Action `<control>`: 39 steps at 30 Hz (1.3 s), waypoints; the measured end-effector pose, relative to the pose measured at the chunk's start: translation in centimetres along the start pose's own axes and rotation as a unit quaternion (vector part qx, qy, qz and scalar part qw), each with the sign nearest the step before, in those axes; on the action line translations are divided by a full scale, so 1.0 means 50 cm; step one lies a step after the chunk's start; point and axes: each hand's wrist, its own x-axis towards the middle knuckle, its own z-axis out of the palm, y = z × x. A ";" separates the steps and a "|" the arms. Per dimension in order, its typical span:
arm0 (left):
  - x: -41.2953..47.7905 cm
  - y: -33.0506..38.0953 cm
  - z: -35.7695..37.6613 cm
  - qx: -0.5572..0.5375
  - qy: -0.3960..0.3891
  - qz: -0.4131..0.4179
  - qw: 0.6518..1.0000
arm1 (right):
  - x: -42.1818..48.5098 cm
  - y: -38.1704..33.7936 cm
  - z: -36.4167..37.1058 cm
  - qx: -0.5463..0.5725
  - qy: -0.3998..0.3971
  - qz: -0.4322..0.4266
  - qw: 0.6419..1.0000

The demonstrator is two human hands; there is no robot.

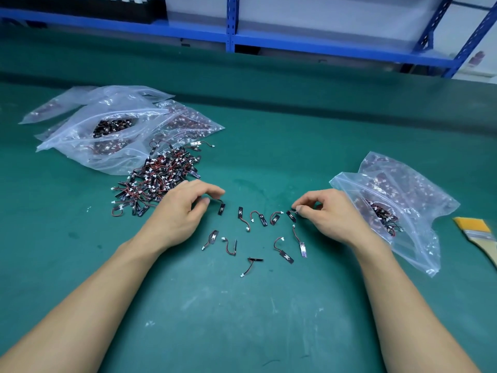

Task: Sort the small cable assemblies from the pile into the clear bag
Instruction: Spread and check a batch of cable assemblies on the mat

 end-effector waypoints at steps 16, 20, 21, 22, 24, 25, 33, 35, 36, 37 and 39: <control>0.001 0.001 0.002 -0.014 -0.001 0.006 1.000 | 0.008 0.009 0.007 0.051 0.029 0.013 0.998; 0.001 0.003 0.002 -0.015 0.033 -0.024 0.999 | 0.012 0.016 0.011 0.039 0.043 0.014 0.998; 0.002 0.002 0.002 -0.011 0.036 -0.026 0.999 | 0.013 0.017 0.012 0.031 0.043 0.013 0.999; 0.002 0.001 0.003 -0.005 0.037 -0.027 0.999 | 0.013 0.019 0.012 0.023 0.042 0.012 0.999; 0.004 -0.005 0.003 0.008 0.036 -0.038 0.999 | 0.014 0.021 0.013 0.013 0.041 0.009 0.999; 0.005 -0.010 0.002 0.017 0.037 -0.046 0.998 | 0.014 0.021 0.013 0.011 0.040 0.008 0.999; 0.005 -0.015 0.001 0.060 0.023 -0.029 0.997 | 0.016 0.023 0.013 0.015 0.036 0.013 0.999; 0.004 -0.013 0.001 0.064 0.012 -0.013 0.998 | 0.016 0.022 0.013 0.016 0.035 0.014 0.999; 0.004 -0.012 0.001 0.062 0.009 -0.008 0.998 | 0.016 0.022 0.013 0.014 0.036 0.013 0.999; 0.004 -0.012 0.002 0.060 0.007 -0.005 0.998 | 0.016 0.022 0.012 0.013 0.036 0.013 0.999; 0.004 -0.012 0.004 0.056 0.001 -0.007 0.998 | 0.016 0.022 0.013 0.015 0.035 0.014 0.999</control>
